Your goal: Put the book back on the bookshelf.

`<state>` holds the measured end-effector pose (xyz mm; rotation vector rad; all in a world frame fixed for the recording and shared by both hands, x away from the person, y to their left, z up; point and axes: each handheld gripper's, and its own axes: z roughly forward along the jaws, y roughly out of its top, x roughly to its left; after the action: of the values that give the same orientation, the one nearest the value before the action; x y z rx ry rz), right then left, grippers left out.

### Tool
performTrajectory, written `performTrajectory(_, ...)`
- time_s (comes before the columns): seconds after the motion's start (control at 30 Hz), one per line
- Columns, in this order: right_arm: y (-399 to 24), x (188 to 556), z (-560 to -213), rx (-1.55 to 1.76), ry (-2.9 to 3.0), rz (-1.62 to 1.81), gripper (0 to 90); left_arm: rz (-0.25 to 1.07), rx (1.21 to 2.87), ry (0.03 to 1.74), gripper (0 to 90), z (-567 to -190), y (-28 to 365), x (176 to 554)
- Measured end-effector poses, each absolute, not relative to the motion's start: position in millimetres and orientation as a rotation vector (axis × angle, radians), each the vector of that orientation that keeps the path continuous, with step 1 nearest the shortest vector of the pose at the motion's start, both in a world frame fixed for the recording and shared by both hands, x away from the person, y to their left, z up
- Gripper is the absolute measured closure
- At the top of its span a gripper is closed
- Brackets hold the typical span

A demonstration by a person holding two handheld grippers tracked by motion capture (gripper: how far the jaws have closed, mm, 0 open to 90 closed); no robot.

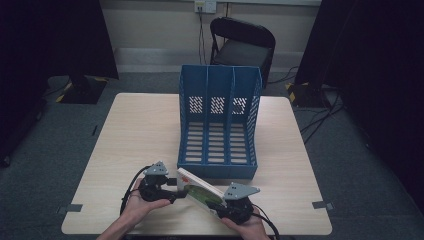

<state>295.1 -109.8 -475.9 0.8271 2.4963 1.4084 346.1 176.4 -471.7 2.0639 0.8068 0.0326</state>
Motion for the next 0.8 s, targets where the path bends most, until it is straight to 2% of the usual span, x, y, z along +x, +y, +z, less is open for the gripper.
performTrajectory(0.07, -110, 296, -476, 0.843, 2.498, 1.414, 76.6, 0.049, 2.062, 0.818, 34.1, -472, 179, 347)
performTrajectory(0.37, -117, 298, -474, 0.883, 2.51, 1.436, 76.6, 0.112, 2.121, 0.884, 32.2, -477, 188, 350)
performTrajectory(0.43, -118, 298, -474, 0.887, 2.513, 1.438, 76.7, 0.131, 2.135, 0.918, 29.2, -478, 189, 351)
performTrajectory(0.8, -118, 299, -471, 0.881, 2.524, 1.439, 76.7, 0.238, 2.198, 1.099, 27.3, -487, 199, 360)
